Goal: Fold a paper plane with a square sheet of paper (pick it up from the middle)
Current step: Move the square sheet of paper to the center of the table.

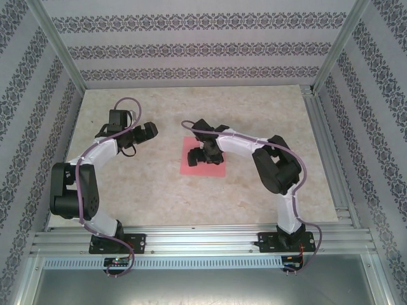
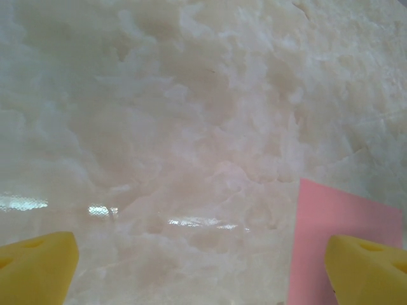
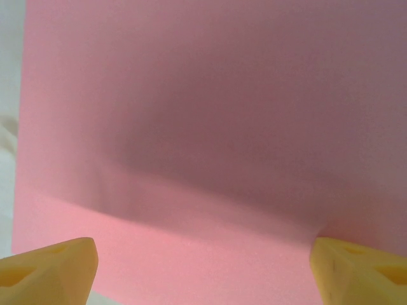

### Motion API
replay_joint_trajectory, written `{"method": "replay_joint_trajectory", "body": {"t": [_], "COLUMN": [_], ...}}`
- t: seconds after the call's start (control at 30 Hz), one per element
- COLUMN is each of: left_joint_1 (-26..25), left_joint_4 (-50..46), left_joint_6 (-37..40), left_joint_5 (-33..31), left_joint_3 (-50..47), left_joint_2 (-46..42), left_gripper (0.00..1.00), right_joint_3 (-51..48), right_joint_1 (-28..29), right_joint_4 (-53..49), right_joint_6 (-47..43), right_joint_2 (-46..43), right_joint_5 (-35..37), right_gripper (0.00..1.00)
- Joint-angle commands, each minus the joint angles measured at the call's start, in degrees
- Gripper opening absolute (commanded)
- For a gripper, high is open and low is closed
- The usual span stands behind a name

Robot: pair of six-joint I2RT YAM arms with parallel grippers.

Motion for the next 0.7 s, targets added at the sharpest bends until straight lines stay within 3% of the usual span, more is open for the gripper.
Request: {"method": "replay_joint_trajectory", "body": {"t": [0.0,0.2,0.33,0.43,0.53,0.67], "left_joint_1": [-0.9,-2.3,-2.4,-2.5,-2.5,-2.5], "left_joint_4": [-1.3,-1.2,-1.3,-1.4,-2.3,-2.9], "left_joint_6": [-0.5,-0.9,-0.9,-1.0,-0.5,0.1], "left_joint_5": [1.7,1.3,0.9,1.2,1.7,2.0], "left_joint_3": [2.2,3.1,3.6,4.3,5.3,5.6], "left_joint_2": [1.1,2.0,2.5,3.4,4.0,3.8], "left_gripper": [1.00,1.00,1.00,1.00,1.00,1.00], "right_joint_3": [-7.3,-1.9,3.6,7.6,13.7,20.0], "right_joint_1": [-2.3,-1.8,-0.8,-0.4,0.6,1.4], "right_joint_4": [-2.1,-12.3,-13.3,-11.0,-14.6,-18.5], "right_joint_6": [-2.2,-1.8,10.5,20.9,29.1,32.8], "right_joint_2": [-6.6,-9.5,-7.7,-4.1,0.7,6.8], "right_joint_5": [2.8,12.0,15.0,13.0,16.8,17.7], "right_gripper": [0.88,0.90,0.92,0.93,0.96,0.95]}}
